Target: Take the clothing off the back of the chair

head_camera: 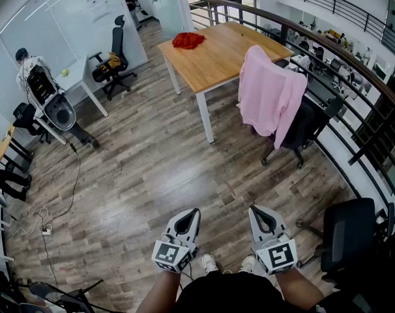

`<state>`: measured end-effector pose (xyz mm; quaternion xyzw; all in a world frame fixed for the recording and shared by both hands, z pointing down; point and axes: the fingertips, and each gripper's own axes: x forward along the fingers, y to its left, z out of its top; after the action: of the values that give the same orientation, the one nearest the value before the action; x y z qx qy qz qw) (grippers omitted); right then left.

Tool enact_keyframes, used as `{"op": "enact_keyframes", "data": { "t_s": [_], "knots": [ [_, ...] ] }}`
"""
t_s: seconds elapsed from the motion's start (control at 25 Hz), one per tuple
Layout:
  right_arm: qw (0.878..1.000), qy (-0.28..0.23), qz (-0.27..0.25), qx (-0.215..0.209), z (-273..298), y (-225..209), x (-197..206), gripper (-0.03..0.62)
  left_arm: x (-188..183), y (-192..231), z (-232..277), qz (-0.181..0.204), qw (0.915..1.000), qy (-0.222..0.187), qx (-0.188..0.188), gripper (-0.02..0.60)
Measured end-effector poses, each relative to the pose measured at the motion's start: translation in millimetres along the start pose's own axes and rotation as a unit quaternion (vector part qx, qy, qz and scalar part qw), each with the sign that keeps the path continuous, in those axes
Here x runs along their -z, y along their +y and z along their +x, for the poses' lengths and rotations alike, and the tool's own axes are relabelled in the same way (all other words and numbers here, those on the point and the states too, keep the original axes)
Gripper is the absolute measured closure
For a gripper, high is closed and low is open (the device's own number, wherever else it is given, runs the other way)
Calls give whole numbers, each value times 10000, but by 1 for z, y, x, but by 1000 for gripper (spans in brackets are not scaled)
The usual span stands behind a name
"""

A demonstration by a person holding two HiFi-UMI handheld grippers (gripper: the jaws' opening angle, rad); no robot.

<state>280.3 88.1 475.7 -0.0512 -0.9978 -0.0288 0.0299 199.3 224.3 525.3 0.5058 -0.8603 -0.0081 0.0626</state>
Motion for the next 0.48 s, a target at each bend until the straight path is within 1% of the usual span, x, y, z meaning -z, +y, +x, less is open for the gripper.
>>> {"op": "enact_keyframes", "data": {
  "t_s": [0.16,0.28,0.48],
  "knots": [
    [10000,11,-41,-4,6,12,-2,594,0,3,-6,-6,10000,24,59,566],
    [9999,63,-94,-115,6,29,-6,594,6,6,-14,-69,9999,30,121,566],
    [9998,20,-140,-157,10,39,-8,594,2,15,-20,-163,9997,-38,156,566]
  ]
}}
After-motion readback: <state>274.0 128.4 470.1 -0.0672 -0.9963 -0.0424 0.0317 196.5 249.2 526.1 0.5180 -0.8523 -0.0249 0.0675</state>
